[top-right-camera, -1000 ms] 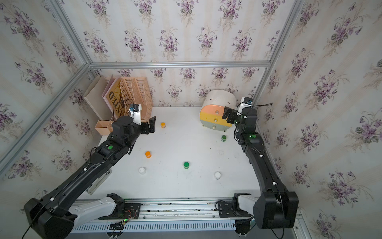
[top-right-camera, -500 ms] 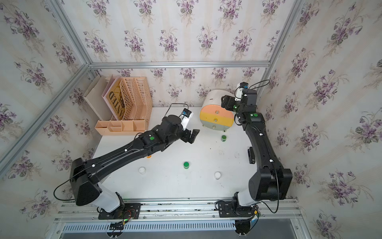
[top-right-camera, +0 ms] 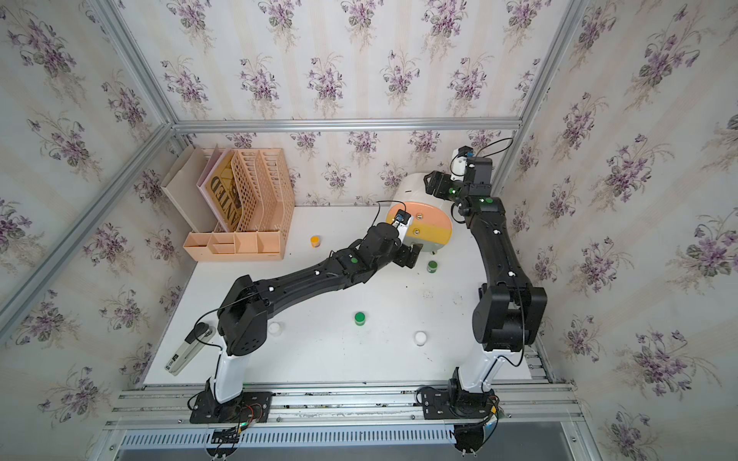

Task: Put the paint cans in the drawer according to color
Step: Open the drawer in the storage box.

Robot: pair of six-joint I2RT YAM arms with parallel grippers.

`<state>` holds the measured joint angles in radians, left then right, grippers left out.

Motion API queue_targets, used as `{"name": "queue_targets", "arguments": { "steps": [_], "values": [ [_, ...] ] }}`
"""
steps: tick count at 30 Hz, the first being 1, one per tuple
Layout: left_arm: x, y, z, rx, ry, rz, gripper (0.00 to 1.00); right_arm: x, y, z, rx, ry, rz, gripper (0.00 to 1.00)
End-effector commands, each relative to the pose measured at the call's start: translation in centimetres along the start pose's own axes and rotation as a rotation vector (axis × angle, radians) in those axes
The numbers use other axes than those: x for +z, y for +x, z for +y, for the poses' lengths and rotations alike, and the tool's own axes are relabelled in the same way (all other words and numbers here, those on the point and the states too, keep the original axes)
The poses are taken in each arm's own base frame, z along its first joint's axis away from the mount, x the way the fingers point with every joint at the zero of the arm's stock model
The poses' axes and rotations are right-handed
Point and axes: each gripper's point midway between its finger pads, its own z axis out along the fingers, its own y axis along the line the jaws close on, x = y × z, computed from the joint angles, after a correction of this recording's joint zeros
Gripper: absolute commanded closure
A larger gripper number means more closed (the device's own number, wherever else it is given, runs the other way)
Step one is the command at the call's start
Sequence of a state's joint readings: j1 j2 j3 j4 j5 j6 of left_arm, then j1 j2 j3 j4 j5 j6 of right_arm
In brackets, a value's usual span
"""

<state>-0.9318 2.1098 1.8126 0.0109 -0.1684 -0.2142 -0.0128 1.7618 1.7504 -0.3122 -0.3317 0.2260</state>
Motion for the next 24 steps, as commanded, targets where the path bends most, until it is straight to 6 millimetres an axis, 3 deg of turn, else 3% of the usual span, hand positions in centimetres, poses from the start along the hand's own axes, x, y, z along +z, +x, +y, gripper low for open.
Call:
{"name": "queue_targets", "arguments": {
  "steps": [1, 6, 13, 18, 24],
  "values": [
    [1.7, -1.3, 0.0, 0.009, -0.029, -0.076, 0.08, 0.3, -1.0, 0.3, -0.041, -0.026, -0.037, 0.15],
    [4.5, -1.4, 0.0, 0.012, -0.06, -0.119, 0.11, 1.1, -0.8, 0.5, -0.071, -0.054, -0.031, 0.15],
    [5.6, -2.7, 0.8, 0.0, -0.096, -0.209, 0.18, 1.5, -0.7, 0.8, -0.103, -0.086, -0.032, 0.17],
    [6.2, -3.0, 2.5, -0.049, -0.103, -0.218, 0.36, 2.0, -0.3, 0.6, -0.112, -0.096, -0.022, 0.23],
    [6.7, -3.3, 3.0, -0.05, -0.085, -0.226, 0.5, 2.3, -0.2, 0.7, -0.111, -0.11, -0.022, 0.26]
  ]
}}
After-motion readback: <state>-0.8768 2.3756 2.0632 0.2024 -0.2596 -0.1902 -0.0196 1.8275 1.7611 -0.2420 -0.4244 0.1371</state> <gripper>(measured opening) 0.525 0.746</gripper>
